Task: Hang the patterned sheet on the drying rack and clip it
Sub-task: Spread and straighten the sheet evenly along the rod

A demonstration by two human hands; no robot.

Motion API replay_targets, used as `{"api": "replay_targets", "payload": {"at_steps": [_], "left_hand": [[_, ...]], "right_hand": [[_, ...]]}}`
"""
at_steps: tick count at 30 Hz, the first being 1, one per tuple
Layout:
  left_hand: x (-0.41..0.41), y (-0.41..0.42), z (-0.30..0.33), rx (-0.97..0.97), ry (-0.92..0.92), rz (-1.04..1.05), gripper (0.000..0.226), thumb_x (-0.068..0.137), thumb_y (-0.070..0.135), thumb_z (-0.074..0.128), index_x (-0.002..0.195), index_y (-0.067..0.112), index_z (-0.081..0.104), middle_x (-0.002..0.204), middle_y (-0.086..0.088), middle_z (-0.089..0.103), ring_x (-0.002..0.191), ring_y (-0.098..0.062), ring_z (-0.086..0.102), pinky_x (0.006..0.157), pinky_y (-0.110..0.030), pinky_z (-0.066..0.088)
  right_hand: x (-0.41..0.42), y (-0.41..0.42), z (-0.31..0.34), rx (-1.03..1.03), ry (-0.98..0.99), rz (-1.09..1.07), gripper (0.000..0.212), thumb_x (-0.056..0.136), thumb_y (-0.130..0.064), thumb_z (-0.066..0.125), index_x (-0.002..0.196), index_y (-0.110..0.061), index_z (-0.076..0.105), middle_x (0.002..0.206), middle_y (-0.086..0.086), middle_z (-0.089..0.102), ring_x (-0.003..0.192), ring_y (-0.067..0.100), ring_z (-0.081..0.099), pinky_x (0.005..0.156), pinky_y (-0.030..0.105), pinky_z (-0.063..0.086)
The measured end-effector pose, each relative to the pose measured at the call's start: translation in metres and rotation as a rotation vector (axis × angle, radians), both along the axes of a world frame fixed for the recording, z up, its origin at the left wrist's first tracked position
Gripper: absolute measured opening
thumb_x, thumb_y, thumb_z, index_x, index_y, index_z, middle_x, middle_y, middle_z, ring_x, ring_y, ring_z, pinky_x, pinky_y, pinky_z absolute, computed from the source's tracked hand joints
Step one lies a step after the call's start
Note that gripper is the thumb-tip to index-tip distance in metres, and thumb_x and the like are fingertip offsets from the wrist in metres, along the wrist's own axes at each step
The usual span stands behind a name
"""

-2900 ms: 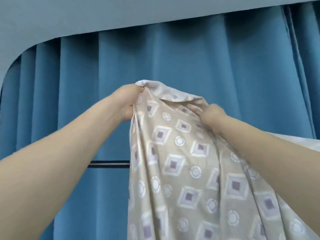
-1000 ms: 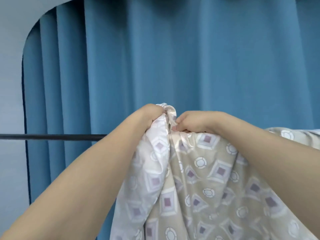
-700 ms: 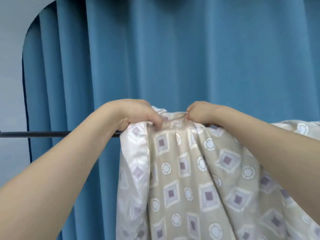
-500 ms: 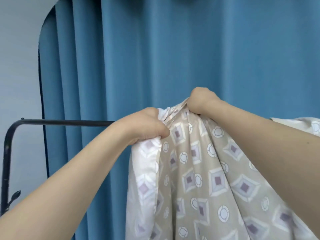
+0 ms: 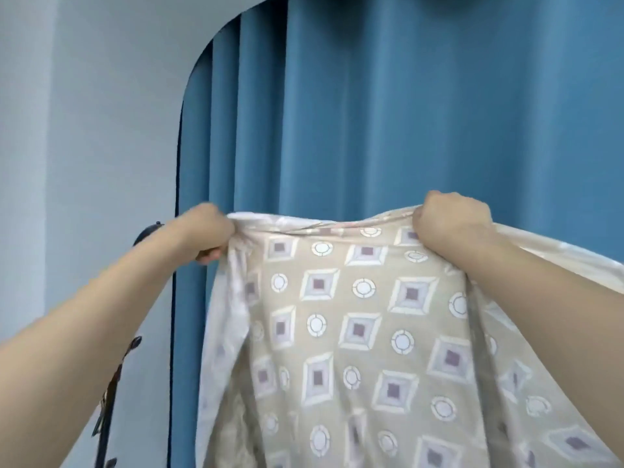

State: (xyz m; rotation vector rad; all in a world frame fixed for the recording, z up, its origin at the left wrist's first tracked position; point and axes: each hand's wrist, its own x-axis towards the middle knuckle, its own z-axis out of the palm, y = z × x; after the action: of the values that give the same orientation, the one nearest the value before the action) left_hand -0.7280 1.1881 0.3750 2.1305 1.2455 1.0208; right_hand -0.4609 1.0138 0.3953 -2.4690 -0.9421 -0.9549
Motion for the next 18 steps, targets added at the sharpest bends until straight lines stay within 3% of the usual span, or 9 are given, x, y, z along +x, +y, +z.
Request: {"api": "replay_targets", "payload": {"at_steps": [3, 6, 8, 10, 14, 16, 18], "left_hand": [[0.02, 0.015, 0.059, 0.193, -0.445, 0.034, 0.02, 0.083, -0.004, 0.032, 0.077, 0.007, 0.047, 0.068, -0.021, 0.063, 0.056, -0.033, 0.066, 0.055, -0.041, 0.059], [0.058, 0.022, 0.08, 0.525, -0.402, 0.098, 0.023, 0.078, -0.001, 0.031, 0.09, 0.006, 0.049, 0.087, -0.012, 0.058, 0.078, -0.033, 0.056, 0.066, -0.037, 0.046], [0.087, 0.031, 0.067, 0.545, -0.196, 0.022, 0.03, 0.084, 0.002, 0.033, 0.106, 0.008, 0.053, 0.103, -0.015, 0.06, 0.097, -0.035, 0.055, 0.077, -0.035, 0.043], [0.11, 0.044, 0.043, 0.459, 0.12, -0.083, 0.029, 0.091, 0.008, 0.039, 0.114, 0.01, 0.056, 0.122, -0.014, 0.06, 0.112, -0.033, 0.054, 0.09, -0.035, 0.042], [0.123, 0.067, 0.019, 0.186, 1.039, -0.296, 0.017, 0.088, 0.036, 0.06, 0.092, 0.019, 0.063, 0.114, 0.0, 0.063, 0.099, -0.023, 0.059, 0.09, -0.035, 0.049], [0.126, 0.074, 0.021, 0.176, 1.19, -0.343, 0.018, 0.084, 0.036, 0.061, 0.08, 0.019, 0.063, 0.108, -0.001, 0.064, 0.097, -0.023, 0.06, 0.093, -0.037, 0.049], [0.125, 0.077, 0.023, 0.249, 1.188, -0.379, 0.018, 0.091, 0.03, 0.056, 0.077, 0.019, 0.061, 0.1, -0.001, 0.064, 0.092, -0.023, 0.059, 0.089, -0.036, 0.048]], "right_hand": [[-0.01, 0.011, 0.003, -0.144, -0.092, -0.051, 0.027, 0.096, -0.022, 0.038, 0.116, -0.012, 0.053, 0.112, 0.007, 0.061, 0.101, 0.029, 0.059, 0.07, 0.031, 0.037], [-0.022, 0.026, 0.006, -0.307, -0.153, -0.086, 0.029, 0.095, -0.026, 0.04, 0.117, -0.017, 0.057, 0.12, 0.004, 0.06, 0.113, 0.026, 0.052, 0.079, 0.032, 0.038], [-0.026, 0.035, 0.003, -0.428, -0.132, -0.135, 0.026, 0.094, -0.03, 0.043, 0.111, -0.019, 0.059, 0.119, 0.002, 0.058, 0.117, 0.025, 0.046, 0.089, 0.033, 0.036], [-0.033, 0.042, 0.0, -0.536, 0.008, -0.151, 0.011, 0.092, -0.026, 0.047, 0.093, -0.018, 0.056, 0.112, -0.003, 0.056, 0.108, 0.025, 0.05, 0.086, 0.031, 0.038], [-0.057, 0.061, 0.004, -0.648, 0.228, -0.03, 0.021, 0.096, -0.016, 0.042, 0.078, -0.013, 0.053, 0.087, -0.005, 0.054, 0.079, 0.021, 0.051, 0.074, 0.029, 0.041], [-0.072, 0.073, 0.003, -0.548, 0.271, 0.069, 0.026, 0.096, -0.013, 0.036, 0.079, -0.01, 0.057, 0.088, 0.003, 0.058, 0.077, 0.02, 0.057, 0.071, 0.029, 0.043], [-0.089, 0.079, 0.0, -0.353, 0.481, 0.22, 0.033, 0.099, -0.03, 0.038, 0.091, -0.013, 0.065, 0.099, 0.005, 0.067, 0.087, 0.022, 0.065, 0.079, 0.032, 0.048]]}}
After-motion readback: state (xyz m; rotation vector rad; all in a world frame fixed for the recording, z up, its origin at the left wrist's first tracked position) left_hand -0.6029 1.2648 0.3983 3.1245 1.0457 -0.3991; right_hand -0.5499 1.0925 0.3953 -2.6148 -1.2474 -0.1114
